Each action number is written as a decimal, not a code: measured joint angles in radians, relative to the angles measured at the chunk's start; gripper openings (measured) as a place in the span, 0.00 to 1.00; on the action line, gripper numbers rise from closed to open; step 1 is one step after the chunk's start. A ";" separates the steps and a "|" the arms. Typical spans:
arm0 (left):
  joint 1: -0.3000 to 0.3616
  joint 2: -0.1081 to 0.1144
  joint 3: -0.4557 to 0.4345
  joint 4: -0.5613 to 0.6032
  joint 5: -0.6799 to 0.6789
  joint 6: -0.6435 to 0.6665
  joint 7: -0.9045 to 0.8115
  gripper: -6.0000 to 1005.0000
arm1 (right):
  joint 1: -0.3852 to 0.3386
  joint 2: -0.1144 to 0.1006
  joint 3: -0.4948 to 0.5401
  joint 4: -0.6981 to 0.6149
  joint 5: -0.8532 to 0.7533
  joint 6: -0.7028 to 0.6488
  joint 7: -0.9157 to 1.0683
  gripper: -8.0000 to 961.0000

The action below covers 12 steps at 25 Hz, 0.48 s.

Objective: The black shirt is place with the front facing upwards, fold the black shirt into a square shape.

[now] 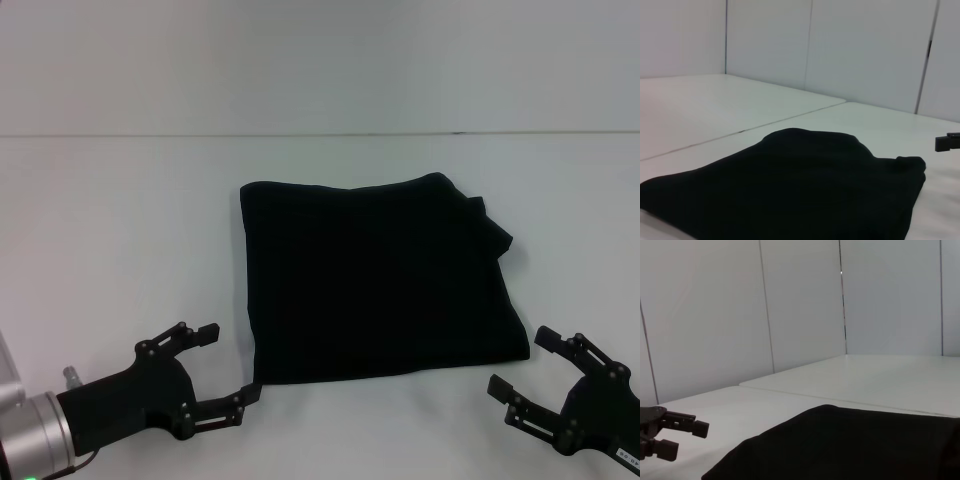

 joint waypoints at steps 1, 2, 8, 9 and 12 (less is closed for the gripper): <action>-0.002 0.000 0.001 -0.002 0.000 0.000 0.001 0.94 | 0.000 0.000 0.000 -0.002 0.000 0.000 0.000 0.98; -0.003 0.000 0.000 -0.002 0.000 0.000 0.001 0.94 | 0.000 0.000 0.000 -0.004 0.001 0.000 0.000 0.98; -0.003 0.001 -0.004 0.000 0.001 -0.003 0.027 0.95 | 0.008 -0.001 0.001 -0.006 0.004 0.002 -0.001 0.98; -0.003 0.001 -0.005 0.000 0.001 -0.005 0.030 0.95 | 0.010 -0.001 0.001 -0.006 0.004 0.002 -0.001 0.98; -0.003 0.001 -0.005 0.000 0.000 -0.007 0.031 0.94 | 0.013 -0.001 0.002 -0.005 0.004 0.003 -0.001 0.98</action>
